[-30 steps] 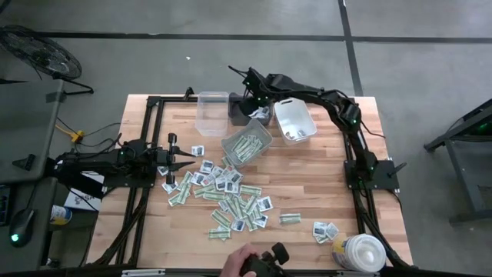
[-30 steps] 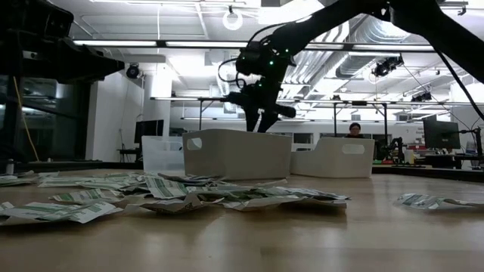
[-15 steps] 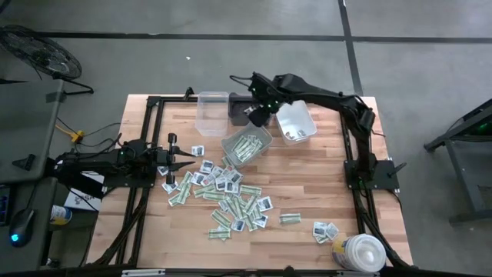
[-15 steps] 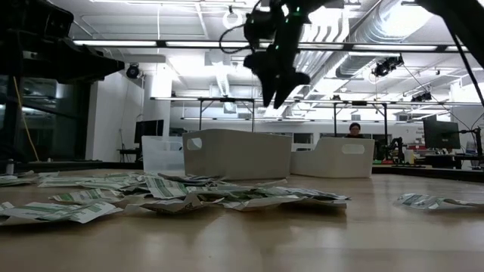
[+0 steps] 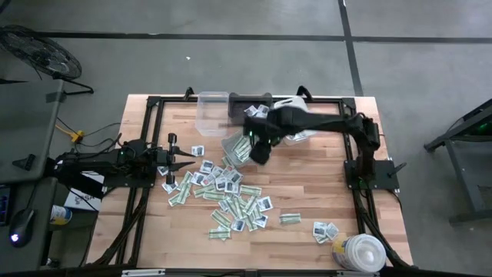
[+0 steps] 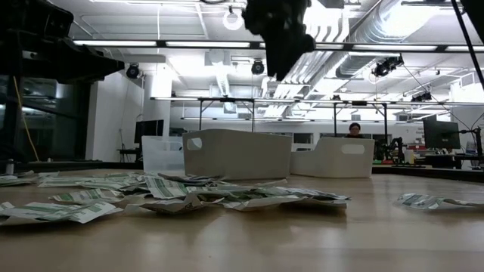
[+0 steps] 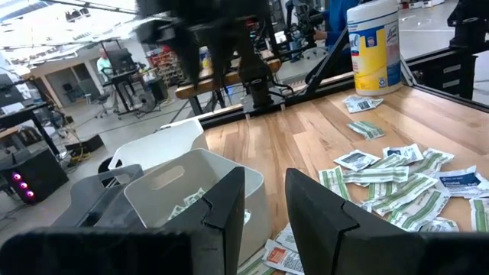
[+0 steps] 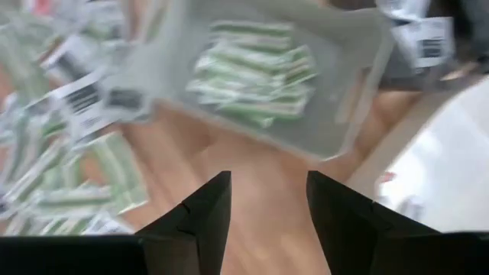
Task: Pick & Place First Aid Supplies
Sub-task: Put the bandage pack into the gray bin
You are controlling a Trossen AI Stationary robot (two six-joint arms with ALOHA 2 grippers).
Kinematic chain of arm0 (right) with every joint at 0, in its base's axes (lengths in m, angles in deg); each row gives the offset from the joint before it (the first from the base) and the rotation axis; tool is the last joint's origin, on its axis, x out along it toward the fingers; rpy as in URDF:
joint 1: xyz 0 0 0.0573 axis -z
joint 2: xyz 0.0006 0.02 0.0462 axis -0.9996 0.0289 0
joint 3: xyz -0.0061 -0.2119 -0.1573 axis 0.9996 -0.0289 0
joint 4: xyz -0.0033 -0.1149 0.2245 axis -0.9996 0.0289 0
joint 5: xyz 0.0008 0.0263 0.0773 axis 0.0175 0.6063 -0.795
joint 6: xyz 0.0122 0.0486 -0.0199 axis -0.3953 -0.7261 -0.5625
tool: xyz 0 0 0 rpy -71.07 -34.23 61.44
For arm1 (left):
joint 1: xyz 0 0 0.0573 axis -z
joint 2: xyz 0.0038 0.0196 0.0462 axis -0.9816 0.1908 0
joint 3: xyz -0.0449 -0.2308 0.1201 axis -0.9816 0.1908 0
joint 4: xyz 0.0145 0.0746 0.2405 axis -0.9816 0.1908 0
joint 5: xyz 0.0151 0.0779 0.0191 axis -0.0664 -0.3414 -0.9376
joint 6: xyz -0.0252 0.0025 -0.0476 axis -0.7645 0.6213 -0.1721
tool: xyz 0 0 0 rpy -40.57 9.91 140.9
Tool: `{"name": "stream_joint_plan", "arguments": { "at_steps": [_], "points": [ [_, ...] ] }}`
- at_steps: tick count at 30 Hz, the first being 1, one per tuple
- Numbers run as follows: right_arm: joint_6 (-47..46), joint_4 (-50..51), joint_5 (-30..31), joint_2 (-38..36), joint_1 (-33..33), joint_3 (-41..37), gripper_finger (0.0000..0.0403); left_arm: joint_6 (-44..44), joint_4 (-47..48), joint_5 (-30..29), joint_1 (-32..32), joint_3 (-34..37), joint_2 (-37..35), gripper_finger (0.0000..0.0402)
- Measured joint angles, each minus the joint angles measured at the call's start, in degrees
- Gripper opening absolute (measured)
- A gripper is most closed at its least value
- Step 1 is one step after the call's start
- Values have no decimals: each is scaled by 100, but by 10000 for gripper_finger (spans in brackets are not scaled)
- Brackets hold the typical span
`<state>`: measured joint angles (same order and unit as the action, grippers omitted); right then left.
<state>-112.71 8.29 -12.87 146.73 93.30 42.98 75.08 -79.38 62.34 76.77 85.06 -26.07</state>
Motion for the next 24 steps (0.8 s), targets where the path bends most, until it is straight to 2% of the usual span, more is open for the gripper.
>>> {"name": "stream_joint_plan", "arguments": {
  "at_steps": [6, 15, 19, 24],
  "points": [
    [-413, -46, 16, 0, -807, 0, 160, 0, 0, 0, 1, -1, 1, 96],
    [-1555, 3, 197, 55, -1860, 0, 162, 0, 0, -2, 1, -1, -1, 96],
    [-2537, 136, 192, 178, -2236, 0, 163, 0, 0, -2, 0, 1, 1, 96],
    [-4323, 485, -42, 471, -2597, 0, 162, 0, -1, -4, 0, 1, 0, 96]
  ]
}}
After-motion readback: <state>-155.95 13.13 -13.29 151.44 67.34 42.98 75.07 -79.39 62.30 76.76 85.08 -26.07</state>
